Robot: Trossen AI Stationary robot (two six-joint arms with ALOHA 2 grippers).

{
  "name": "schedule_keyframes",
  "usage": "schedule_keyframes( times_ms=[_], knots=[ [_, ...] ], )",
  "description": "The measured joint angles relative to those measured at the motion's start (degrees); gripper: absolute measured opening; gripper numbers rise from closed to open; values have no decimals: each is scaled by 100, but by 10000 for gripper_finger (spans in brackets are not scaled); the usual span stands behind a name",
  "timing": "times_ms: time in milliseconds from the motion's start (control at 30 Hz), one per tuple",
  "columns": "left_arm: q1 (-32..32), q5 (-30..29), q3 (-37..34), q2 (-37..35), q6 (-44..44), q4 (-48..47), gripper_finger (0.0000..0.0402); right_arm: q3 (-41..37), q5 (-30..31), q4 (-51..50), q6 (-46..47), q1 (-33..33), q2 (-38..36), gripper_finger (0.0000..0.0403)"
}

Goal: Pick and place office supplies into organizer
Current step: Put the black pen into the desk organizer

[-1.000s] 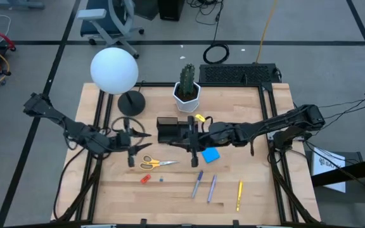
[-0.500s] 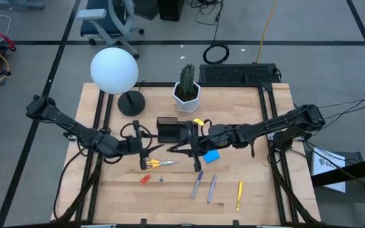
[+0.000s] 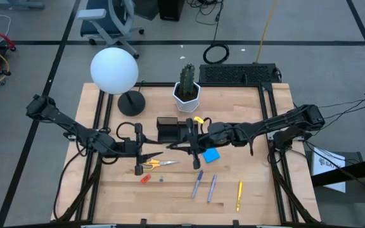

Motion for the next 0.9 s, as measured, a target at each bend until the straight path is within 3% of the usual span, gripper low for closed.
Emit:
schedule_keyframes(
  times_ms=[400,600,900],
  knots=[
    [308,68,4,288,-117,310,152,-7,-22,183,-19,0,102,20],
    [402,666,6,344,-154,566,152,-7,-24,146,-22,-3,114,20],
    [538,759,7,605,-200,947,152,-7,-37,214,-20,-2,137,20]
  ],
)
